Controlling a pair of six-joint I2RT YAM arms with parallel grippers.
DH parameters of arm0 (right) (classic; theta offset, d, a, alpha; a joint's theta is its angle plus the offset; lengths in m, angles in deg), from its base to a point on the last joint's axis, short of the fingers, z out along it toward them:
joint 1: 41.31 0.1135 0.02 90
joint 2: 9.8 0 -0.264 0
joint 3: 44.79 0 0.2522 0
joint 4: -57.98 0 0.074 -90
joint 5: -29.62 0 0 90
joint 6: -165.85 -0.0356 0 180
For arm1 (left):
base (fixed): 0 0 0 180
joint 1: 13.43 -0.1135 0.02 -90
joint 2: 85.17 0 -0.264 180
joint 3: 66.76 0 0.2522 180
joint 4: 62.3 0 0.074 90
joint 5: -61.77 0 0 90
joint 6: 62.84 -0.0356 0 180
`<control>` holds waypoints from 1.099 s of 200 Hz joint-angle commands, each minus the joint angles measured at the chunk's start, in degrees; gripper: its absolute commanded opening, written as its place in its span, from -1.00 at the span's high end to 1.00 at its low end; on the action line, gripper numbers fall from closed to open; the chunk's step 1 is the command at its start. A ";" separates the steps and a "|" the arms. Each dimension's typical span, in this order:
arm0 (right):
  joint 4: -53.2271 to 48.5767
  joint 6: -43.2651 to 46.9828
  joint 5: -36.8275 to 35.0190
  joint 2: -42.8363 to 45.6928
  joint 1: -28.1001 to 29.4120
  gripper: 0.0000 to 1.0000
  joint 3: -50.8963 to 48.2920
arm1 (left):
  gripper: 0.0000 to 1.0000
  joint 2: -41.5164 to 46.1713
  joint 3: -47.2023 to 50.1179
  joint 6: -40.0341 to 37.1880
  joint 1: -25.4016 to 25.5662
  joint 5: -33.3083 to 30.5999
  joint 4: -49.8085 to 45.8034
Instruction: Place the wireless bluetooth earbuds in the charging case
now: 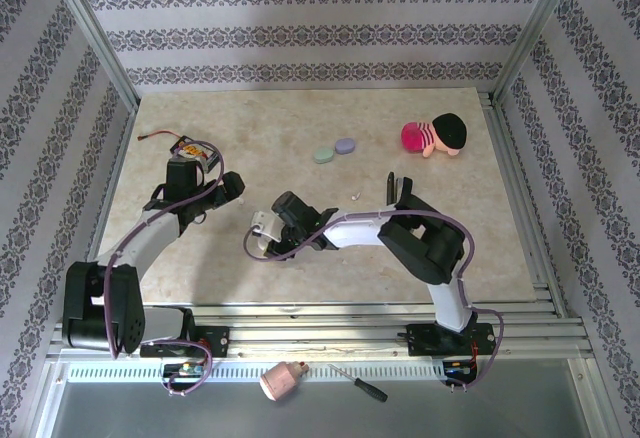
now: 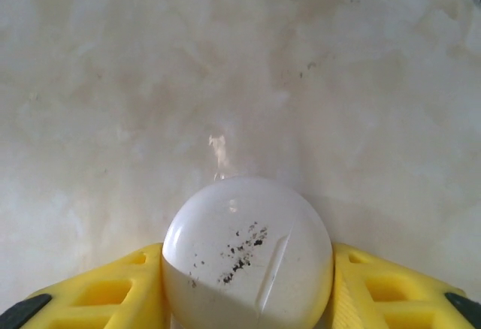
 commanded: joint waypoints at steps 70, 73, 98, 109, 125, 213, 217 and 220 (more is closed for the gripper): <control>0.77 10.95 -7.58 17.51 -4.76 0.18 -9.93 | -0.89 3.68 1.49 -3.76 4.00 23.93 6.61; 0.61 11.06 -7.60 18.20 -5.04 0.19 -10.02 | -0.88 4.03 1.67 -3.85 4.20 24.74 6.73; -0.15 11.61 -6.89 23.43 -6.47 0.19 -11.28 | -0.80 6.89 4.25 -2.83 6.91 30.81 10.54; -0.65 12.09 -6.64 25.68 -6.64 0.19 -11.61 | -0.77 7.56 4.82 -1.96 8.12 33.17 12.76; -1.17 11.74 -4.27 28.45 -6.86 0.19 -11.88 | -0.72 7.53 4.82 -0.70 10.25 36.12 15.57; -1.55 11.09 0.99 33.79 -7.05 0.20 -11.92 | 0.14 2.98 2.91 3.37 16.12 45.62 23.47; -1.53 11.13 1.04 33.87 -7.01 0.20 -11.90 | 0.17 2.92 2.92 3.49 16.21 45.81 23.87; -1.53 11.17 1.17 33.88 -6.98 0.20 -11.89 | 0.19 2.95 2.96 3.55 16.23 46.01 24.05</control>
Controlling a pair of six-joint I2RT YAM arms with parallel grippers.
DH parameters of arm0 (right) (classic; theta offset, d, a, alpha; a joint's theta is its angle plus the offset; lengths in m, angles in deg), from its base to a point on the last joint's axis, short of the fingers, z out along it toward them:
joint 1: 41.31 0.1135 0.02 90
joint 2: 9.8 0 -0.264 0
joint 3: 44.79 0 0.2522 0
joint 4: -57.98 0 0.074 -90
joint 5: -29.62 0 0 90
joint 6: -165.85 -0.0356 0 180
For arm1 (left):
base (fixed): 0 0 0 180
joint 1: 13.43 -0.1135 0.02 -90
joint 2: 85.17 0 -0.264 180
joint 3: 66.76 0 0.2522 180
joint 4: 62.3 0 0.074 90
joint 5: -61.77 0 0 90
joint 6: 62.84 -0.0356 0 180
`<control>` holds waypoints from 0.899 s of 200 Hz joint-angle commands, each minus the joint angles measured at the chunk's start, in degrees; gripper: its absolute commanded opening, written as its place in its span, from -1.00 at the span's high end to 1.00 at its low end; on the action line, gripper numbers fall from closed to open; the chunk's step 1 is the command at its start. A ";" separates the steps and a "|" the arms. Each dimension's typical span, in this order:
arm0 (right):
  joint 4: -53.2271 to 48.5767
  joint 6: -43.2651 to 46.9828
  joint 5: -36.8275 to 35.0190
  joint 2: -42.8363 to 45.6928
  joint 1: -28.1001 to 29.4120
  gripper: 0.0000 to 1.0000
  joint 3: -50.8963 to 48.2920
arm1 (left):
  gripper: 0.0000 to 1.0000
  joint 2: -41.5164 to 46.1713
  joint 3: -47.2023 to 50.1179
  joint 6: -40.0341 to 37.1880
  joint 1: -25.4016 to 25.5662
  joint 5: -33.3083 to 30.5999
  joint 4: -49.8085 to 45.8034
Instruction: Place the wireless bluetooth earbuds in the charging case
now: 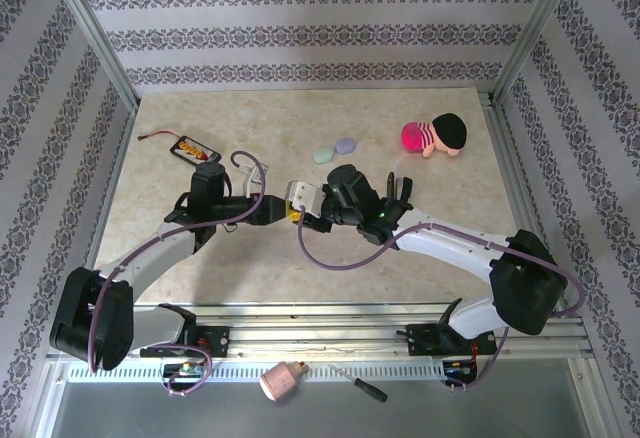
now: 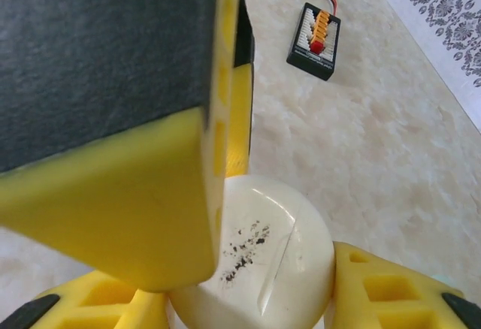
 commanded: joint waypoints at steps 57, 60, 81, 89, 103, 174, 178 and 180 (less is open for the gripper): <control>0.20 0.23 3.07 2.36 -0.07 0.12 -0.17 | 0.64 0.43 -0.88 0.19 1.71 5.60 6.96; 0.24 0.14 3.20 2.46 -0.06 0.09 -0.30 | 0.64 0.58 -0.78 0.02 1.69 5.50 6.96; -0.05 -1.20 5.48 3.78 -0.67 -0.14 -0.81 | 0.65 1.22 -0.97 -2.22 1.71 4.41 7.49; -0.52 -2.35 8.20 4.64 -1.40 -0.23 -1.02 | 0.66 1.46 -1.05 -3.21 1.76 4.03 8.08; -0.66 -4.96 14.33 6.22 -3.29 -0.39 -1.77 | 0.79 2.08 -1.43 -5.28 1.78 2.16 8.62; 7.63 -30.50 35.32 11.86 -11.99 -0.48 -3.44 | 0.76 3.65 -0.71 -9.70 1.79 1.80 21.81; 8.40 -32.63 36.17 11.82 -12.54 -0.46 -3.32 | 0.76 3.60 -0.55 -9.52 1.80 2.13 23.13; 8.85 -33.38 36.54 11.75 -12.82 -0.46 -3.31 | 0.76 3.52 -0.45 -9.46 1.79 2.29 23.88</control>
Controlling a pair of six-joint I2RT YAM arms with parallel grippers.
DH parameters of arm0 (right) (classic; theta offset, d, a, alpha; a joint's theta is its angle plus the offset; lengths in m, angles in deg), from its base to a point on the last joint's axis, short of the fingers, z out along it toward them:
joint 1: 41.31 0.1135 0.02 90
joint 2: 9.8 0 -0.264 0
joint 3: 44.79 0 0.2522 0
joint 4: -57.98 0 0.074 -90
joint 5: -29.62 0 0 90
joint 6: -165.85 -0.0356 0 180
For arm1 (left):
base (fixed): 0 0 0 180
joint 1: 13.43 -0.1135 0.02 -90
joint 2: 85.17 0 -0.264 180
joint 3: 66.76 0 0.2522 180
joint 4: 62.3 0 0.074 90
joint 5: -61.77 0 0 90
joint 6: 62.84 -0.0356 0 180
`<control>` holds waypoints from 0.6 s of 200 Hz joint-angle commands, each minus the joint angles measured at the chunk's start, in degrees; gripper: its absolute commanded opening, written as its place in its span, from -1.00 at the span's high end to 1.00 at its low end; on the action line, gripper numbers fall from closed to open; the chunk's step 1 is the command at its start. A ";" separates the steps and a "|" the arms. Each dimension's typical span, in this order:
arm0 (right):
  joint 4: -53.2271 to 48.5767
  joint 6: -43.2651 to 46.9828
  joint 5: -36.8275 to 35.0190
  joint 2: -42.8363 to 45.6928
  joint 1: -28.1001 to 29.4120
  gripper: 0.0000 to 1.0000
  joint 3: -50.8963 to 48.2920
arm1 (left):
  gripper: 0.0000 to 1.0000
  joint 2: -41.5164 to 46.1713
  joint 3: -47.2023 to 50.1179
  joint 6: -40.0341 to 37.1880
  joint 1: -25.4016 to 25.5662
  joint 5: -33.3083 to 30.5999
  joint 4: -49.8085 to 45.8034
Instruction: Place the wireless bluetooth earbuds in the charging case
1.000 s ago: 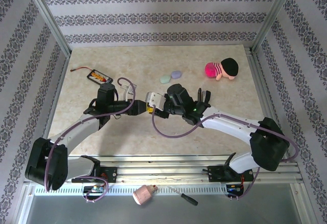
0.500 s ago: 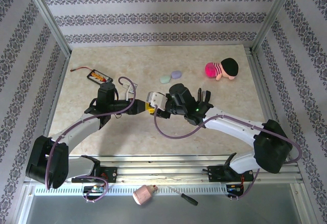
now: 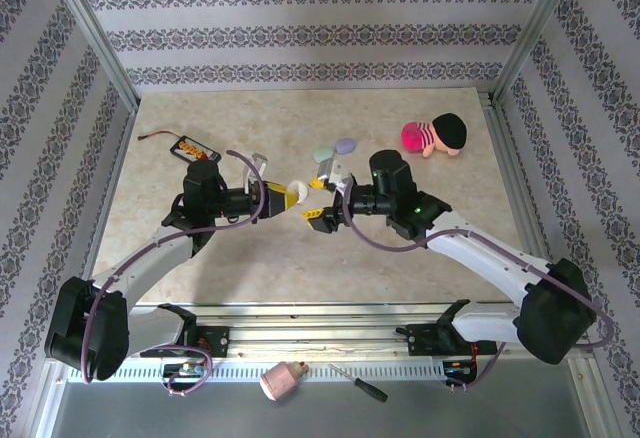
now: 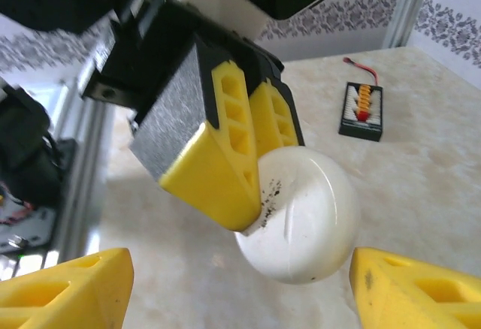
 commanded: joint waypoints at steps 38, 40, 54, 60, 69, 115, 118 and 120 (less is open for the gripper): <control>19.60 -33.93 17.24 -2.08 -5.84 -0.25 -1.00 | 0.75 -0.91 2.00 1.22 0.97 3.57 25.38; 21.22 -35.05 17.57 -2.27 -6.01 -0.24 -1.19 | 0.75 -0.98 2.05 1.44 1.00 3.58 25.88; 28.91 -41.27 19.04 -3.82 -6.69 -0.14 -1.96 | 0.75 -1.57 2.05 2.25 1.19 3.92 27.59; 30.18 -42.43 19.32 -4.31 -6.71 -0.11 -1.82 | 0.75 -1.65 2.04 2.37 1.24 4.10 27.87; 30.67 -43.09 19.77 -4.85 -6.63 -0.06 -1.49 | 0.75 -1.77 2.10 2.32 1.40 4.16 28.09; 31.52 -44.23 19.93 -6.45 -6.46 0.22 -0.65 | 0.75 -1.74 2.32 2.87 2.13 4.55 29.43; 31.74 -44.37 19.88 -6.54 -6.46 0.26 -0.68 | 0.75 -1.78 2.34 2.83 2.20 4.55 29.42; 31.90 -44.38 19.84 -6.57 -6.50 0.28 -0.65 | 0.74 -1.79 2.29 2.89 2.21 4.55 29.53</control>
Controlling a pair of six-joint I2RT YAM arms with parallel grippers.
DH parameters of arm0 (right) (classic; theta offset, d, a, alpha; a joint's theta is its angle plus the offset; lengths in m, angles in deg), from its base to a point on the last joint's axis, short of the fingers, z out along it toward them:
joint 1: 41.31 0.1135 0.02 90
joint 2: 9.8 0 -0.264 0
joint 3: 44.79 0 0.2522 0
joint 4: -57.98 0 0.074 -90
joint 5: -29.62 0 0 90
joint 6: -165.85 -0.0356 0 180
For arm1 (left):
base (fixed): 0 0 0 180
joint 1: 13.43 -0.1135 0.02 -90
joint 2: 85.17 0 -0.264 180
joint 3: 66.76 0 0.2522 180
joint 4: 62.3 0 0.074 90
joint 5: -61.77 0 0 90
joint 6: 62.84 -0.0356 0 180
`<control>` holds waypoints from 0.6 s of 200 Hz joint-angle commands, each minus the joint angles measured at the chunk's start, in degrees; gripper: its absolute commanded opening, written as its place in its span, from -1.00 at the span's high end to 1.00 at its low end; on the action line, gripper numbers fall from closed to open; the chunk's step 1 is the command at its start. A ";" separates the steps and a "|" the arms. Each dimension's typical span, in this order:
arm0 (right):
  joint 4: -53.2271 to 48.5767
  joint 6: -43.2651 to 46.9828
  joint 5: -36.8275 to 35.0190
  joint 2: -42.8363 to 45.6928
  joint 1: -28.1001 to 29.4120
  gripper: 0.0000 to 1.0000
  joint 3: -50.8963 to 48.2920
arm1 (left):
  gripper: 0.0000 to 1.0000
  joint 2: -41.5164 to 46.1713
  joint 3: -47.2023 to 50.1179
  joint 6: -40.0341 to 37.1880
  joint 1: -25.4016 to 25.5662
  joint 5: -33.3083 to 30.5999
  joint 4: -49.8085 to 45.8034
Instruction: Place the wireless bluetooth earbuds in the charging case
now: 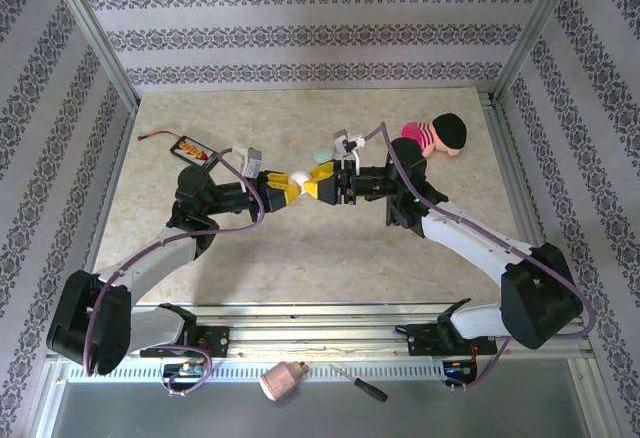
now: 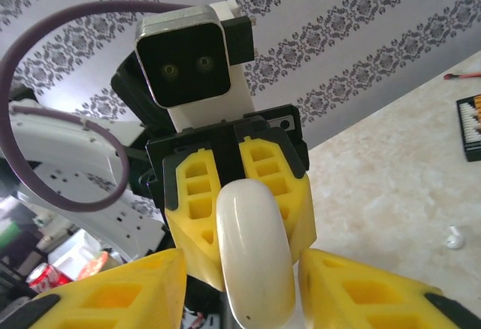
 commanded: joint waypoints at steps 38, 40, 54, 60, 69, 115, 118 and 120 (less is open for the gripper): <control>5.59 -1.75 1.79 -0.63 0.02 0.59 0.21 | 0.74 -0.08 0.53 1.14 1.08 1.68 4.86; 5.52 -1.55 1.80 -0.61 0.02 0.60 0.14 | 0.74 -0.05 0.58 1.12 1.11 1.64 4.88; 4.70 -0.11 1.16 -0.19 0.02 0.62 -0.13 | 0.66 -0.04 0.58 0.63 1.06 1.58 3.99; 3.69 1.15 0.91 0.01 0.02 0.63 -0.12 | 0.62 0.04 0.52 0.09 1.06 1.46 2.94; 2.06 3.40 0.68 0.29 0.06 0.62 -0.08 | 0.57 0.16 0.22 -1.23 1.06 1.09 0.71; -4.47 9.88 -1.48 0.75 -0.33 0.67 0.81 | 0.07 3.23 -1.86 -11.73 1.15 0.12 -14.65; -5.20 10.33 -1.55 0.67 -0.33 0.67 1.01 | 0.06 3.36 -2.00 -12.35 1.15 0.14 -15.46; -5.55 10.61 -1.59 0.59 -0.33 0.67 1.07 | 0.06 3.52 -2.19 -12.80 1.19 0.15 -16.29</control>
